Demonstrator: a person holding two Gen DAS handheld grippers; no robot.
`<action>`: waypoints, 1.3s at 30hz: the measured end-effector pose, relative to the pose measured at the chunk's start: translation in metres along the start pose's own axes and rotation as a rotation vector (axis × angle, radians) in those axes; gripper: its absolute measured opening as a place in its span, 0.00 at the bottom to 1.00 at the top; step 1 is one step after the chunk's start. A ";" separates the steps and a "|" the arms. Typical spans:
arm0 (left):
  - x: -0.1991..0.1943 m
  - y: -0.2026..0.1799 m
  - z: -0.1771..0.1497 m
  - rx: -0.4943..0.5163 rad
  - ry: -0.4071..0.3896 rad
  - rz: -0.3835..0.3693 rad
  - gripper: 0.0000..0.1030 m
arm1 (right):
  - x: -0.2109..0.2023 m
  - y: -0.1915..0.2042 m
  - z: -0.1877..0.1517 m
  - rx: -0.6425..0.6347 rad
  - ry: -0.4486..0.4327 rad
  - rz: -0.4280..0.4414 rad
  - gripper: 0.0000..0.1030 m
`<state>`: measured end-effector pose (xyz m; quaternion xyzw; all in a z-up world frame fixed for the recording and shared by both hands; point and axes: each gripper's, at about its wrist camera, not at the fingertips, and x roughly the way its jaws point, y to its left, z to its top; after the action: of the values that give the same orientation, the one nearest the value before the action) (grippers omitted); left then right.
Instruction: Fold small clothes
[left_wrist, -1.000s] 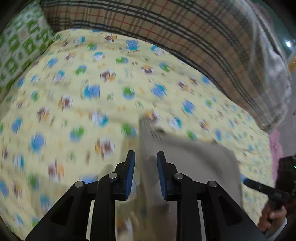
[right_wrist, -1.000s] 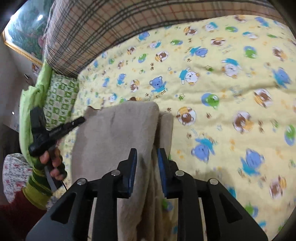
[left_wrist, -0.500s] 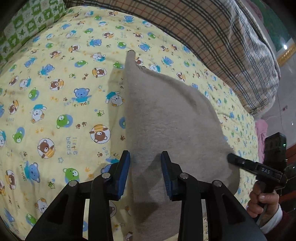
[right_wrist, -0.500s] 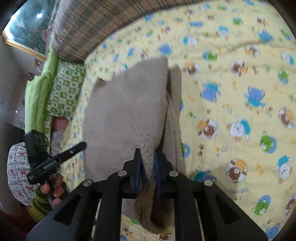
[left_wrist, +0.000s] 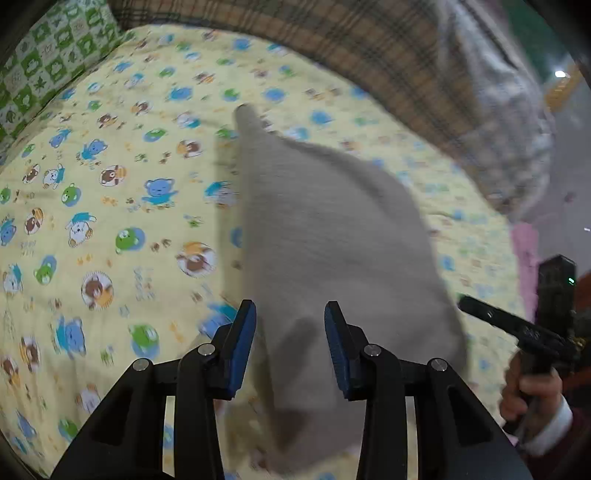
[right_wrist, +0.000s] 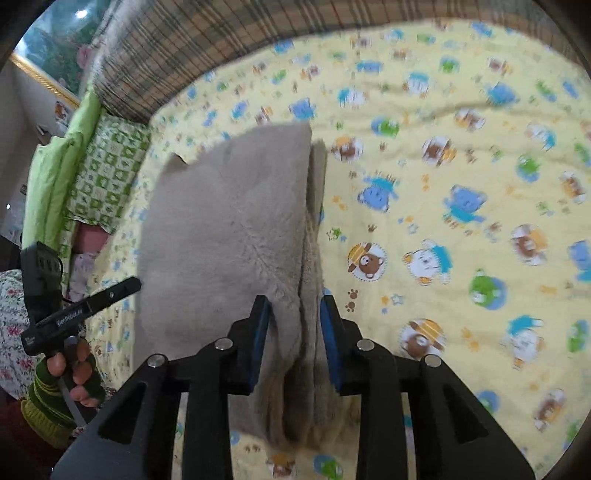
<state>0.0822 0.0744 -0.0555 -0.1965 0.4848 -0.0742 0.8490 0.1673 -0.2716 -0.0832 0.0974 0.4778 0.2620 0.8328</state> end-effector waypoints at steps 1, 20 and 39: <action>-0.008 -0.003 -0.007 0.004 0.000 -0.039 0.37 | -0.011 0.004 -0.003 -0.016 -0.022 0.032 0.29; 0.030 -0.003 -0.081 0.066 0.142 -0.112 0.25 | 0.038 0.000 -0.043 -0.071 0.160 -0.062 0.00; -0.008 -0.011 -0.044 0.066 0.058 -0.140 0.34 | -0.004 0.016 -0.037 -0.017 0.014 -0.047 0.13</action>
<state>0.0414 0.0553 -0.0650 -0.1995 0.4916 -0.1548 0.8334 0.1290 -0.2633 -0.0927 0.0775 0.4838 0.2472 0.8360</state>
